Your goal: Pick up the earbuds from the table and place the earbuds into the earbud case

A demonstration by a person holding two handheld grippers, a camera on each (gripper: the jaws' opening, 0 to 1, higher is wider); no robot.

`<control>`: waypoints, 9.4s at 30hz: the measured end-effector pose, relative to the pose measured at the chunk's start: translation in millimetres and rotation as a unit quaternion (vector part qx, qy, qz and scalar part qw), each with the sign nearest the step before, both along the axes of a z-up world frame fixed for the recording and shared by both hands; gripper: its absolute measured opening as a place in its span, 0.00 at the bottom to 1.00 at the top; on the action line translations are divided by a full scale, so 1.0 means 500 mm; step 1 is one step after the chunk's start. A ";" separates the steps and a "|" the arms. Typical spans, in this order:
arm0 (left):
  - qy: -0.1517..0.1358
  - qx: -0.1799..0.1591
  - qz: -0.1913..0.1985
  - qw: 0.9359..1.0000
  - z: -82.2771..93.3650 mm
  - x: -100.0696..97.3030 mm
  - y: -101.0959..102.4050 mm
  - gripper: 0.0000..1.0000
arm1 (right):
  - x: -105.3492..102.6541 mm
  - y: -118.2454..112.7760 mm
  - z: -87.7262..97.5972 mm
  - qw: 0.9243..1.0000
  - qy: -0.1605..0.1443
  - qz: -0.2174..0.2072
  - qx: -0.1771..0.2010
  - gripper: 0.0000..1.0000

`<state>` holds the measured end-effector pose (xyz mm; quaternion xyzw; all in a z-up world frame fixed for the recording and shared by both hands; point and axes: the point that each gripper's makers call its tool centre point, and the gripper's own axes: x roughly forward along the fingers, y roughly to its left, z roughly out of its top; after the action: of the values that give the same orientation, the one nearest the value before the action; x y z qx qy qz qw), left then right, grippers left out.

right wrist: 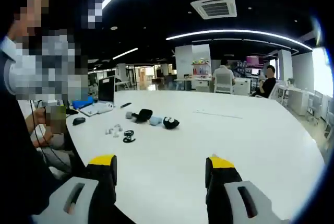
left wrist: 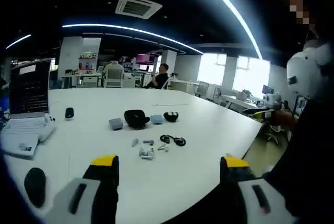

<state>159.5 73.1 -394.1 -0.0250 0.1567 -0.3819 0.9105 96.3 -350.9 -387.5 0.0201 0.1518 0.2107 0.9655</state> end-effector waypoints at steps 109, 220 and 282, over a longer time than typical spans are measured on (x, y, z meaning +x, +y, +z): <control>0.045 0.016 0.000 0.999 -0.019 0.184 0.028 0.77 | 0.272 0.335 0.050 0.946 0.028 0.282 -0.161 0.60; 0.055 -0.077 0.000 0.996 -0.092 0.220 -0.052 0.74 | 0.516 0.712 -0.086 0.784 -0.030 0.462 -0.413 0.01; -0.014 0.034 -0.244 0.969 -0.217 0.009 -0.405 0.20 | 0.158 0.489 -0.177 0.754 -0.186 0.384 -0.499 0.02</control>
<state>164.2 -129.4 -502.5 0.0505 0.1580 -0.5874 0.7922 175.2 -106.4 -476.2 -0.5644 0.0474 0.4573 0.6856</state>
